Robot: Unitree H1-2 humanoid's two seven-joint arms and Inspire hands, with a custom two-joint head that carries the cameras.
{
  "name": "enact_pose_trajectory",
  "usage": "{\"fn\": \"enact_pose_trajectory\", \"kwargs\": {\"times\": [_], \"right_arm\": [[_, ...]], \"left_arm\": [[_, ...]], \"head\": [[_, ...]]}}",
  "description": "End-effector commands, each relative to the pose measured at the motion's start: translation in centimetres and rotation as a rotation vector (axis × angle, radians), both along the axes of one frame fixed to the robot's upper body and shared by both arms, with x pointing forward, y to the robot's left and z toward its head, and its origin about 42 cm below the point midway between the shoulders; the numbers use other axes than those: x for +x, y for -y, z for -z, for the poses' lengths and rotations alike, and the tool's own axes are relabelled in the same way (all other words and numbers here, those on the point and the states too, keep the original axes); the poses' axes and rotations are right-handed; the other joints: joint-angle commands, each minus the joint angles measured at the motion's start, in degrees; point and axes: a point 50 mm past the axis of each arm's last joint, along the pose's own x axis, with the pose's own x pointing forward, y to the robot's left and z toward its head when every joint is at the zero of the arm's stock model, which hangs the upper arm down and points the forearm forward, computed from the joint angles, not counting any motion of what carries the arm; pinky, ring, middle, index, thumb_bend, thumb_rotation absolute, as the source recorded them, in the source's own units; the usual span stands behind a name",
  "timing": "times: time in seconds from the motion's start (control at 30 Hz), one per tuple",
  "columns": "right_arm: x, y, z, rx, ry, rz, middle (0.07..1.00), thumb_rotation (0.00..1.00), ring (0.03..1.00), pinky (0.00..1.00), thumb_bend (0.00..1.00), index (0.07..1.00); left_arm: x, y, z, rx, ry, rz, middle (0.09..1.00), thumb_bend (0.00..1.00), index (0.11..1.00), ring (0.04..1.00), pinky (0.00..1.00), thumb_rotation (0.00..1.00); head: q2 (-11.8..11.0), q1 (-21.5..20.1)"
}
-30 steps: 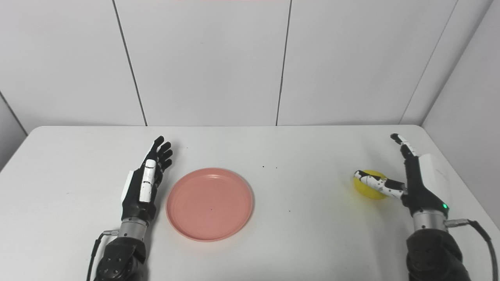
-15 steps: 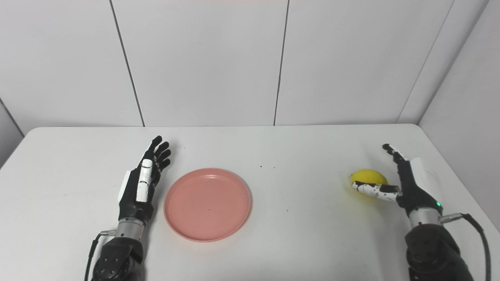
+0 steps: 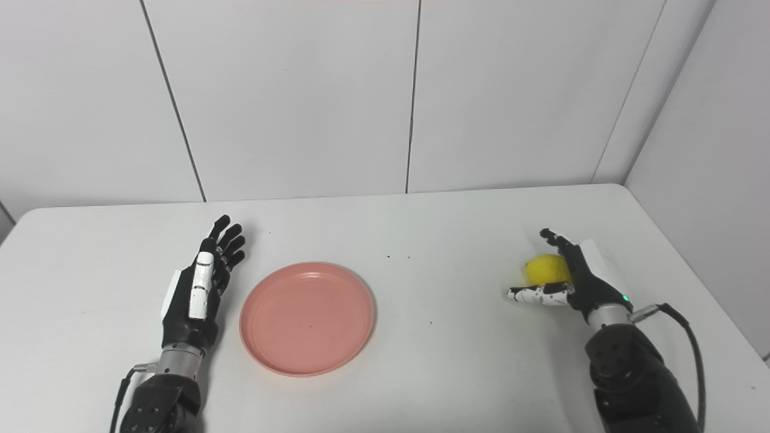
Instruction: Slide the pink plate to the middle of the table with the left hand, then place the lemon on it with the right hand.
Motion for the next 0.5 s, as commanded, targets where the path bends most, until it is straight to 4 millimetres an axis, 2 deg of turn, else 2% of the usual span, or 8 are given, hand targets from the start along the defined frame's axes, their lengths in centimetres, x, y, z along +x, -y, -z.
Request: {"fn": "enact_pose_trajectory", "kwargs": {"times": [0.0,0.17,0.2,0.27,0.3,0.33,0.43,0.47], "right_arm": [[1.0,0.2,-1.8,-0.034,0.05,0.003,0.877,0.2,0.873,0.8,0.9,0.853],[1.4,0.1,-1.1,-0.027,0.033,0.013,0.879,0.18,0.867,0.78,0.85,0.849],[1.4,0.1,-1.0,-0.027,0.033,0.014,0.864,0.16,0.829,0.73,0.84,0.847],[1.3,0.2,-0.7,-0.024,0.042,0.013,0.703,0.09,0.535,0.39,0.81,0.841],[1.2,0.3,-0.5,-0.032,0.046,0.011,0.715,0.08,0.569,0.42,0.8,0.837],[1.2,0.3,-0.4,-0.037,0.051,0.011,0.756,0.06,0.654,0.49,0.79,0.833],[1.1,0.3,-0.1,-0.051,0.06,0.012,0.774,0.01,0.548,0.38,0.74,0.822],[1.0,0.3,-0.1,-0.06,0.061,0.016,0.755,0.0,0.444,0.29,0.71,0.817]], "left_arm": [[0.5,-0.2,-0.7,0.01,0.035,0.016,0.925,0.48,0.922,0.924,0.93,1.0],[0.4,-0.1,-0.8,0.007,0.034,0.012,0.923,0.47,0.92,0.92,0.92,1.0],[0.4,-0.1,-0.8,0.008,0.035,0.012,0.921,0.47,0.918,0.919,0.92,1.0],[0.4,0.0,-0.8,0.01,0.034,0.013,0.922,0.48,0.918,0.919,0.92,1.0],[0.3,0.0,-0.9,0.01,0.031,0.013,0.922,0.48,0.918,0.92,0.92,1.0],[0.3,0.0,-0.9,0.01,0.031,0.011,0.922,0.48,0.917,0.92,0.92,1.0],[0.3,0.1,-1.0,0.01,0.032,0.011,0.922,0.48,0.917,0.92,0.92,1.0],[0.3,0.1,-1.0,0.008,0.032,0.011,0.922,0.47,0.916,0.92,0.92,1.0]], "head": [[0.0,0.1],[0.1,0.2],[0.1,0.3],[0.3,0.3],[0.3,0.3],[0.3,0.2],[0.3,0.3],[0.4,0.3]]}}
